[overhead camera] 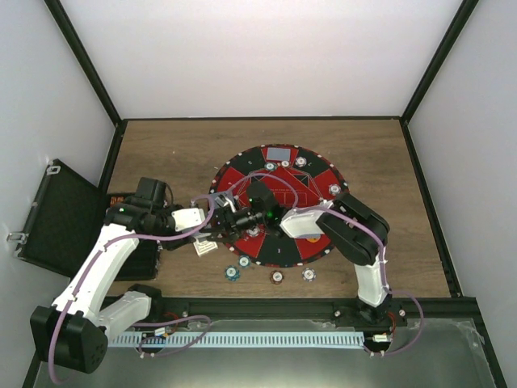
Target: Distribute texas hold em gaming equipment
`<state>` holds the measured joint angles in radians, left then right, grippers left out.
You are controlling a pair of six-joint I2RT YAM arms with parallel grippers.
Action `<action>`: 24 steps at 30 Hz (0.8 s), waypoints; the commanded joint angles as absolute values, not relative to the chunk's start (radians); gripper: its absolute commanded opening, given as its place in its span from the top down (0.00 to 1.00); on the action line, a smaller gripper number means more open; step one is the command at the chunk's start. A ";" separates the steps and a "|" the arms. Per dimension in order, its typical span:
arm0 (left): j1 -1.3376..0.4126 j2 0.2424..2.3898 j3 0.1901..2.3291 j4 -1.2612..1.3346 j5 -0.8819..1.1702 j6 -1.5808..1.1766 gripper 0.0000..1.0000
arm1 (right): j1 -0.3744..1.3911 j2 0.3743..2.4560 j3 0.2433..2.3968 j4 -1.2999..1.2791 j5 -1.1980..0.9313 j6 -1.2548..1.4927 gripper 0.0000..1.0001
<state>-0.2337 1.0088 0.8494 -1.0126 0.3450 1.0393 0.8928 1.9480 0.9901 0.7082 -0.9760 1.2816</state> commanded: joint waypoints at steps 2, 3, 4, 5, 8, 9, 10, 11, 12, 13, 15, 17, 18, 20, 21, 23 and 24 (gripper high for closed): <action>-0.231 1.000 0.877 -1.012 0.373 1.043 0.76 | 0.900 2.021 1.074 0.754 -1.003 1.311 0.28; -0.231 1.001 0.877 -1.012 0.373 1.044 0.76 | 0.900 2.032 1.085 0.752 -1.004 1.313 0.29; -0.230 1.002 0.875 -1.011 0.372 1.043 0.76 | 0.901 2.043 1.098 0.746 -1.006 1.313 0.29; -0.230 1.002 0.876 -1.011 0.371 1.043 0.75 | 0.902 2.054 1.109 0.739 -1.008 1.312 0.29; -0.230 1.003 0.874 -1.009 0.370 1.043 0.75 | 0.903 2.079 1.143 0.714 -1.019 1.301 0.30; -0.230 1.005 0.873 -1.008 0.370 1.043 0.75 | 0.905 2.085 1.152 0.705 -1.022 1.298 0.30; -0.231 1.006 0.872 -1.008 0.370 1.044 0.76 | 0.905 2.090 1.160 0.693 -1.025 1.291 0.31; -0.232 1.006 0.872 -1.007 0.371 1.044 0.76 | 0.905 2.094 1.166 0.683 -1.026 1.284 0.31; -0.230 1.007 0.872 -1.006 0.372 1.044 0.76 | 0.906 2.099 1.171 0.671 -1.027 1.277 0.31; -0.231 1.009 0.872 -1.006 0.373 1.044 0.75 | 0.906 2.103 1.177 0.654 -1.030 1.269 0.31; -0.231 1.010 0.874 -1.006 0.373 1.044 0.76 | 0.905 2.109 1.183 0.627 -1.030 1.246 0.32; -0.231 1.009 0.874 -1.006 0.373 1.044 0.75 | 0.896 2.115 1.179 0.614 -1.031 1.236 0.33; -0.230 1.009 0.873 -1.006 0.373 1.045 0.75 | 0.889 2.116 1.173 0.616 -1.031 1.235 0.33; -0.231 1.007 0.874 -1.008 0.370 1.047 0.76 | 0.872 2.114 1.157 0.622 -1.032 1.230 0.34; -0.231 1.006 0.874 -1.009 0.370 1.047 0.75 | 0.862 2.109 1.149 0.620 -1.032 1.224 0.35; -0.231 1.004 0.876 -1.011 0.368 1.047 0.76 | 0.843 2.097 1.133 0.604 -1.032 1.205 0.37; -0.230 1.003 0.876 -1.012 0.368 1.048 0.75 | 0.834 2.091 1.123 0.596 -1.034 1.198 0.38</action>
